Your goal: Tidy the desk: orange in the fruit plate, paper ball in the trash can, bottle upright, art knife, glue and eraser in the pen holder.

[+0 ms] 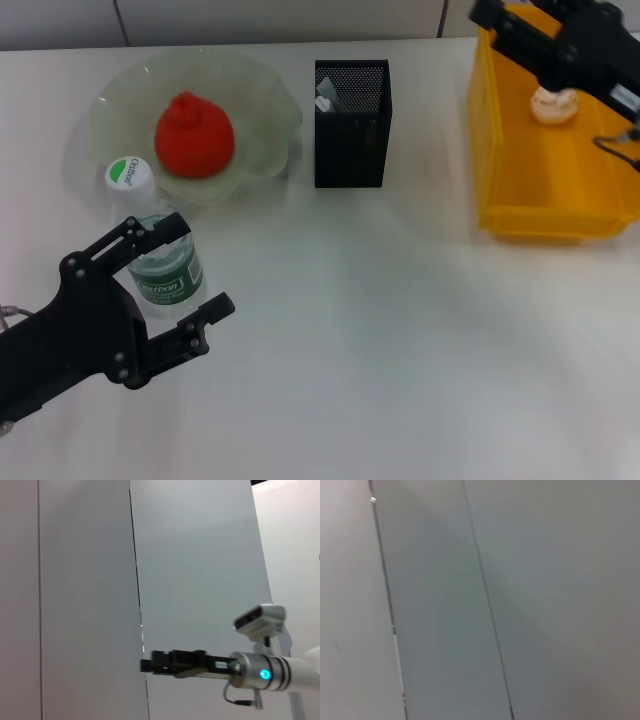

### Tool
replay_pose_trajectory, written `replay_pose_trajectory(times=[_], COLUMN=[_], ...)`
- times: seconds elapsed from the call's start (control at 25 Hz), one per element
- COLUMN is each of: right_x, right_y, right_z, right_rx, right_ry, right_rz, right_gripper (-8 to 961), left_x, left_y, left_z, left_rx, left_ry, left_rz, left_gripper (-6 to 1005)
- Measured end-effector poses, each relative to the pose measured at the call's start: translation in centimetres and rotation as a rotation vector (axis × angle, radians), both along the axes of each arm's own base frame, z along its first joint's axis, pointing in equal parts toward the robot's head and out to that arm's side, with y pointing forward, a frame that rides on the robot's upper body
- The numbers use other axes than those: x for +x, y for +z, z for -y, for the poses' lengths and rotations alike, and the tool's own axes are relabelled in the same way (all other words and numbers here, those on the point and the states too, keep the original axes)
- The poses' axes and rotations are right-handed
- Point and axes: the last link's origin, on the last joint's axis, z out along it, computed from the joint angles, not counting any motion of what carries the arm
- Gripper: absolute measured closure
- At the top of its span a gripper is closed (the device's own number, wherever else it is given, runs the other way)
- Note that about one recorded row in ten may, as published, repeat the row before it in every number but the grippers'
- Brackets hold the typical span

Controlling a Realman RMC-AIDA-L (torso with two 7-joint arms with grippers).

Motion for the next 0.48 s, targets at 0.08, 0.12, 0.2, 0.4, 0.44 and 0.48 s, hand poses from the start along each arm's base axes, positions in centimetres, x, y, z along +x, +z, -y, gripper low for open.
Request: replay_pose_trajectory(times=[0.08, 0.12, 0.2, 0.4, 0.44, 0.48], right_x=[0.5, 0.8, 0.9, 2.3, 3.0, 3.0], right_y=[0.2, -0.2, -0.5, -2.9, -3.6, -3.6], right_z=[1.3, 3.1, 4.3, 8.9, 9.4, 9.4], right_rx=[0.01, -0.028, -0.074, -0.411, -0.5, -0.5], right_ry=[0.04, 0.109, 0.167, 0.337, 0.309, 0.309], right_rz=[0.005, 0.034, 0.068, 0.267, 0.312, 0.312], right_gripper=[306, 292, 291, 291, 291, 292], left_x=[0.0, 0.2, 0.2, 0.4, 0.2, 0.2], left_y=[0.0, 0.0, -0.1, -0.8, -1.0, -1.0], left_z=[0.0, -0.1, 0.0, 0.1, 0.0, 0.0], left_rx=[0.003, 0.001, -0.012, -0.095, -0.155, -0.155], left_ry=[-0.003, -0.009, -0.013, -0.032, -0.025, -0.025], left_rz=[0.002, 0.006, 0.005, -0.027, -0.059, -0.059], left_gripper=[215, 215, 215, 214, 214, 214])
